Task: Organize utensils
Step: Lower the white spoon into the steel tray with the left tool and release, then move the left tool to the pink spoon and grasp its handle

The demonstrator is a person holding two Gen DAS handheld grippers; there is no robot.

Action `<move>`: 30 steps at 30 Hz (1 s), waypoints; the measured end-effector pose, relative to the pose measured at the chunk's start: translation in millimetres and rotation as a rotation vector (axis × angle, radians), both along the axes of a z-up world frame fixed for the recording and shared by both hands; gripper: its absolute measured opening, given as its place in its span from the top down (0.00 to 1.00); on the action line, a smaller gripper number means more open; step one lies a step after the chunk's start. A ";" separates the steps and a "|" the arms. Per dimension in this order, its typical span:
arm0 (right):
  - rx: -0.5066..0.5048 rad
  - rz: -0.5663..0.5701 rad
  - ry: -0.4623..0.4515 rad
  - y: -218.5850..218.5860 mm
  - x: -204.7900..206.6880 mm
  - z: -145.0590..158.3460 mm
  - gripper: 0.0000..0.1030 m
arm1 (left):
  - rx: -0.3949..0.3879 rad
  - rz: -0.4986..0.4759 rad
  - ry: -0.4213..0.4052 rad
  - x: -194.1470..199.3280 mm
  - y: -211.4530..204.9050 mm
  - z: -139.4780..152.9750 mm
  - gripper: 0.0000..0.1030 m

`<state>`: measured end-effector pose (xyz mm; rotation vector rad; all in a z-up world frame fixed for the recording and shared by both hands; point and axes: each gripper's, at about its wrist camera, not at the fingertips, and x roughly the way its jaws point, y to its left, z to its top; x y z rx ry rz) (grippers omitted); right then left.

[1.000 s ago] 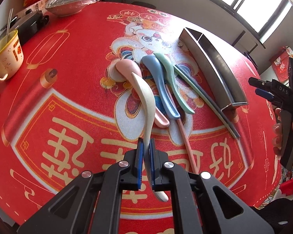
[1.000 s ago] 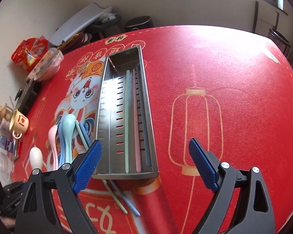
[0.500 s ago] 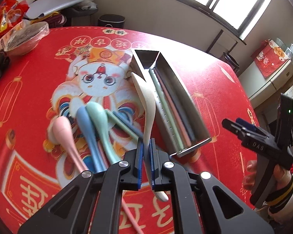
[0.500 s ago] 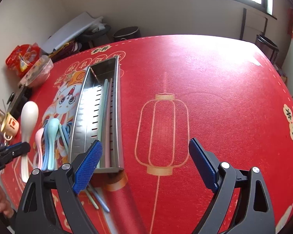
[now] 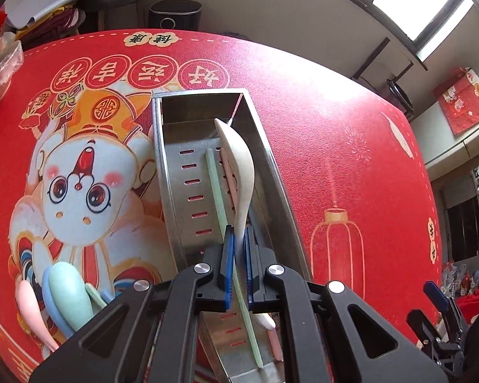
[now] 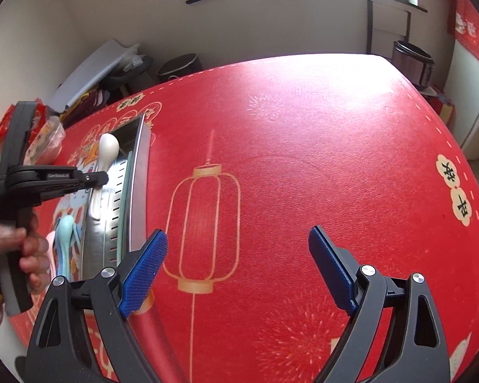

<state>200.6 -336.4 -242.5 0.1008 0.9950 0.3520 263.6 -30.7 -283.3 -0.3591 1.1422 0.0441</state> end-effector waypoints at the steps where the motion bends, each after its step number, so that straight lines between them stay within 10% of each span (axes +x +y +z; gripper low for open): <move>1: 0.004 -0.008 0.003 -3.8 1.1 -0.6 0.16 | 0.006 -0.005 0.007 6.6 -0.8 -3.1 0.94; 16: 0.025 -0.080 0.032 -23.4 1.3 -9.7 0.16 | 0.237 -0.103 0.067 36.6 -13.3 -19.1 0.93; 30: 0.075 -0.081 0.009 1.9 -14.0 11.1 0.15 | 0.061 -0.106 -0.110 -34.2 27.6 42.2 0.64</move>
